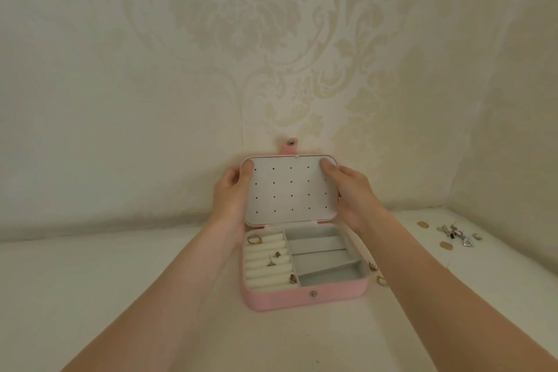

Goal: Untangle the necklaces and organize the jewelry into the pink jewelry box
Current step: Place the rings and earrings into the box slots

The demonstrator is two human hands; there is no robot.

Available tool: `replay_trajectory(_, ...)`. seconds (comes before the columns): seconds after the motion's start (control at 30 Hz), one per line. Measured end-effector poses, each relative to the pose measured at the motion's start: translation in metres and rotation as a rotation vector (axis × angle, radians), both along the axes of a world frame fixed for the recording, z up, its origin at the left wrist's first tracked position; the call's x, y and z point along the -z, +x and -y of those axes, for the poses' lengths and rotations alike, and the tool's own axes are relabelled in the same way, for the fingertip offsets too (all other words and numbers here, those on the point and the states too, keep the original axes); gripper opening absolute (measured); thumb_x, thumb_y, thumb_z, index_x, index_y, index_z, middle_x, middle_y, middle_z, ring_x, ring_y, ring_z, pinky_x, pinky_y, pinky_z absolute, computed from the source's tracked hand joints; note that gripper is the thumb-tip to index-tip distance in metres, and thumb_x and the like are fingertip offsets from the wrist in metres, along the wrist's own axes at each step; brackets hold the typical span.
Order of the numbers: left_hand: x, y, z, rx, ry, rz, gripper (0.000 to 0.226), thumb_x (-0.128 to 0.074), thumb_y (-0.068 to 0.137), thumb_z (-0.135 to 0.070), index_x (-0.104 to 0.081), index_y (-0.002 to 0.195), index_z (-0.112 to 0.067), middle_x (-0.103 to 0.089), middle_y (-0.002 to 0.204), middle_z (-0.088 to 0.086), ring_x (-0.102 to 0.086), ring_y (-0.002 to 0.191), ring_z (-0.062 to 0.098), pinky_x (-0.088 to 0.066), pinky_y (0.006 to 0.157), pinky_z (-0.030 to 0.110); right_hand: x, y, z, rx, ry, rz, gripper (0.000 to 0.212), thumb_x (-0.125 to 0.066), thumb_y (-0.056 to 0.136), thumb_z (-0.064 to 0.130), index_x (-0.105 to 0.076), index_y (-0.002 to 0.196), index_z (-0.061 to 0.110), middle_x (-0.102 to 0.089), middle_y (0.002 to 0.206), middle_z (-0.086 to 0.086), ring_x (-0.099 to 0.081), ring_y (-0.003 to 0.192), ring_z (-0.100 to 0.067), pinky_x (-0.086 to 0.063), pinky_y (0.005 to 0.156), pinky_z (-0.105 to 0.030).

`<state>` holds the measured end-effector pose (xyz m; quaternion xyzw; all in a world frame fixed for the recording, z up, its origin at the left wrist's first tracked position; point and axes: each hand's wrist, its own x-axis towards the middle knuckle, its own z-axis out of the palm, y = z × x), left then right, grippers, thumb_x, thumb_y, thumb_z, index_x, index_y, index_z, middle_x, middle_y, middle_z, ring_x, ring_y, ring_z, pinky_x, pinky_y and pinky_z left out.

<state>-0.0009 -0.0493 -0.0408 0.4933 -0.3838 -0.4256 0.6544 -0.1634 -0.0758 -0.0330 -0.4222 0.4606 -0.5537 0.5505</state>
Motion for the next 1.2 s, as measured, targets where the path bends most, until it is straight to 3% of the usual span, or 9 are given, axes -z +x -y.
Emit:
replay_trajectory(0.13, 0.001, 0.004, 0.002, 0.023, 0.019, 0.057, 0.023, -0.047, 0.095, -0.039, -0.057, 0.088, -0.019, -0.062, 0.093, 0.006, -0.060, 0.077, 0.027, -0.053, 0.058, 0.045, 0.001, 0.001, 0.000, 0.017, 0.006, -0.020, 0.024, -0.062, 0.089, 0.031, -0.060, 0.099, 0.009, -0.062, 0.097, -0.009, -0.059, 0.074, -0.026, -0.052, 0.059, -0.041)
replay_trajectory(0.2, 0.003, 0.010, 0.003, 0.054, 0.036, 0.188, 0.024, -0.048, 0.095, -0.036, -0.058, 0.096, -0.015, -0.064, 0.104, 0.007, -0.061, 0.087, 0.026, -0.053, 0.075, 0.045, 0.000, 0.001, 0.000, 0.073, 0.001, -0.071, 0.031, -0.064, 0.088, 0.031, -0.058, 0.108, 0.008, -0.061, 0.101, -0.008, -0.059, 0.076, -0.025, -0.051, 0.050, -0.034)
replay_trajectory(0.3, 0.013, 0.024, -0.006, -0.020, -0.029, 0.445, 0.012, -0.051, 0.095, -0.024, -0.055, 0.098, -0.013, -0.060, 0.098, -0.002, -0.055, 0.089, 0.014, -0.041, 0.076, 0.021, 0.000, -0.005, -0.001, 0.381, -0.165, -0.395, 0.038, -0.067, 0.084, 0.029, -0.052, 0.112, 0.009, -0.052, 0.110, -0.003, -0.054, 0.093, -0.019, -0.045, 0.070, -0.027)
replay_trajectory(0.37, 0.024, 0.036, -0.018, -0.094, -0.217, 0.667, 0.010, -0.055, 0.092, -0.012, -0.055, 0.100, -0.017, -0.058, 0.092, -0.008, -0.054, 0.082, 0.004, -0.037, 0.066, 0.008, -0.002, -0.006, -0.012, 0.495, -0.473, -0.591, 0.018, -0.065, 0.085, 0.020, -0.055, 0.099, 0.015, -0.054, 0.105, -0.001, -0.052, 0.086, -0.012, -0.042, 0.076, -0.020)
replay_trajectory(0.53, 0.044, 0.054, -0.025, 0.131, -0.463, 1.037, 0.033, -0.056, 0.085, 0.003, -0.061, 0.087, -0.029, -0.058, 0.090, -0.011, -0.054, 0.084, -0.002, -0.039, 0.071, 0.007, -0.001, 0.030, -0.042, -0.330, -0.728, -1.185, 0.015, -0.061, 0.087, 0.008, -0.072, 0.096, 0.010, -0.060, 0.086, 0.006, -0.049, 0.071, -0.001, -0.036, 0.069, -0.007)
replay_trajectory(0.7, 0.049, 0.059, -0.022, 0.285, -0.460, 1.070, 0.026, -0.055, 0.084, 0.000, -0.065, 0.095, -0.021, -0.055, 0.092, -0.013, -0.057, 0.084, 0.001, -0.045, 0.071, 0.010, 0.018, 0.054, -0.042, -0.436, -0.665, -1.268, 0.022, -0.057, 0.088, 0.005, -0.072, 0.102, 0.011, -0.062, 0.093, -0.005, -0.054, 0.080, -0.015, -0.040, 0.074, -0.019)
replay_trajectory(0.93, 0.051, 0.064, -0.028, 0.452, -0.370, 0.909, 0.019, -0.062, 0.079, -0.015, -0.062, 0.097, -0.021, -0.059, 0.099, -0.005, -0.059, 0.086, 0.002, -0.046, 0.074, 0.010, 0.015, 0.054, -0.031, -0.531, -0.611, -1.329, 0.021, -0.063, 0.082, 0.003, -0.074, 0.098, 0.010, -0.070, 0.098, -0.004, -0.054, 0.069, -0.007, -0.038, 0.065, -0.005)
replay_trajectory(1.07, 0.051, 0.064, -0.031, 0.506, -0.308, 0.805, 0.042, -0.063, 0.063, -0.042, -0.065, 0.099, -0.020, -0.060, 0.101, -0.003, -0.059, 0.091, 0.000, -0.049, 0.080, 0.015, 0.015, 0.048, -0.030, -0.527, -0.636, -1.328, 0.011, -0.068, 0.079, 0.005, -0.075, 0.088, 0.008, -0.069, 0.090, -0.004, -0.058, 0.069, -0.011, -0.045, 0.069, -0.015)
replay_trajectory(1.2, 0.047, 0.065, -0.033, 0.673, -0.189, 0.743, 0.057, -0.069, 0.057, -0.049, -0.061, 0.108, -0.026, -0.057, 0.113, -0.007, -0.057, 0.103, -0.002, -0.046, 0.090, 0.016, 0.008, 0.038, -0.038, -0.444, -0.715, -1.346, 0.005, -0.065, 0.081, 0.007, -0.070, 0.082, 0.008, -0.057, 0.081, 0.003, -0.051, 0.064, -0.003, -0.039, 0.067, -0.009)
